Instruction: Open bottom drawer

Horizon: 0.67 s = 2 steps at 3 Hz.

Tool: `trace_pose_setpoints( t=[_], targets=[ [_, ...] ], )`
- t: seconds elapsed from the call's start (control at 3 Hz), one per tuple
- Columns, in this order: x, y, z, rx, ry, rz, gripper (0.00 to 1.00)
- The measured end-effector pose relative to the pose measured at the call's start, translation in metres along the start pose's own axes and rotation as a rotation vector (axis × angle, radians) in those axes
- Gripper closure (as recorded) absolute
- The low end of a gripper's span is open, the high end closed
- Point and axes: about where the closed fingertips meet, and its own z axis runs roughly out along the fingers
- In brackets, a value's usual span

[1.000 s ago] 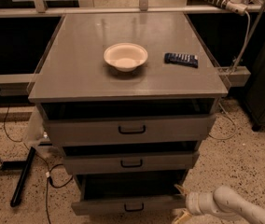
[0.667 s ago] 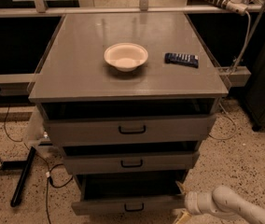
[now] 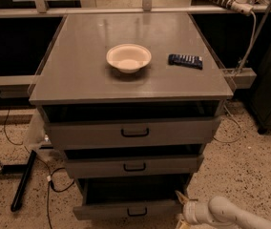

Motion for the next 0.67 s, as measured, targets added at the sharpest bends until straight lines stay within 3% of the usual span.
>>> trace_pose_setpoints(
  t=[0.33, 0.67],
  targets=[
    [0.0116, 0.0011, 0.0144, 0.020, 0.023, -0.016, 0.00],
    [0.0119, 0.0012, 0.0150, 0.021, 0.023, -0.016, 0.18]
  ],
)
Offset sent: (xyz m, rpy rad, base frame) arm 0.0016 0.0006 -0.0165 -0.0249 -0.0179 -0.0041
